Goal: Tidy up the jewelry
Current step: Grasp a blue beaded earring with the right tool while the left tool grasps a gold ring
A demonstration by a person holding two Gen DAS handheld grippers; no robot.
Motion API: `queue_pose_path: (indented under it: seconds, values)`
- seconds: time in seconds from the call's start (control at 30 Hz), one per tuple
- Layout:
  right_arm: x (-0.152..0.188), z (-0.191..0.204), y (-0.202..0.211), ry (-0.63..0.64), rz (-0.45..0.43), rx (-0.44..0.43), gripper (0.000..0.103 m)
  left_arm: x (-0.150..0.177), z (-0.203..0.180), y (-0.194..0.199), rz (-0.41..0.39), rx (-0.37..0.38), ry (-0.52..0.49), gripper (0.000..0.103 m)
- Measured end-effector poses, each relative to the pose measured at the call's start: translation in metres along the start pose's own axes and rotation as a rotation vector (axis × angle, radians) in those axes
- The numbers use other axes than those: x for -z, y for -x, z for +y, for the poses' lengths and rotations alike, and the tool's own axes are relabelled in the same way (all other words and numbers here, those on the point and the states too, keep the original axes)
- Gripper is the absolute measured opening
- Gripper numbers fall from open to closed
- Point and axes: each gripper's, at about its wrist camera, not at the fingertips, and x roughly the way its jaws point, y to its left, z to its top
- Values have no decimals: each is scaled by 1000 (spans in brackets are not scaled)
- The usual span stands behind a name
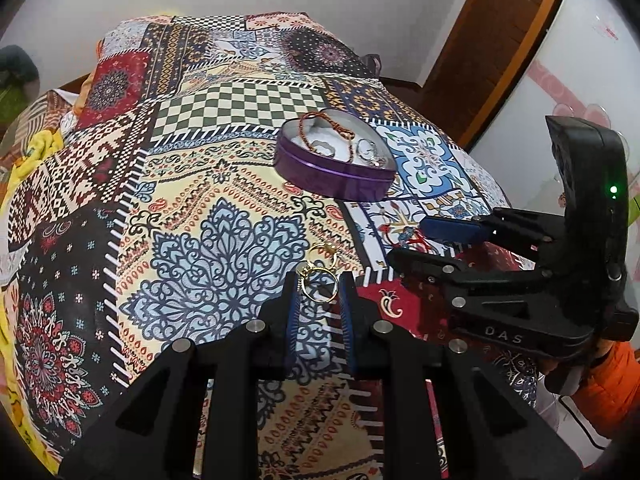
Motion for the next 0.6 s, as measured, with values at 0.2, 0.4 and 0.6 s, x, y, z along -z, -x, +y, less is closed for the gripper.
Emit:
queue_pose_path:
  seconds: [0.2,0.4,0.6]
  values:
    - [0,-2,1,3,-6,-13,14,1,-2,1,-1,-2,1,18]
    - [1,0,6,-6,-22,-7,11,-3,-5,6,-13,-7,-6,18]
    - [-2,-2,25,-19,-70,5,11,-8,-6,16,-35,-13,-6,18]
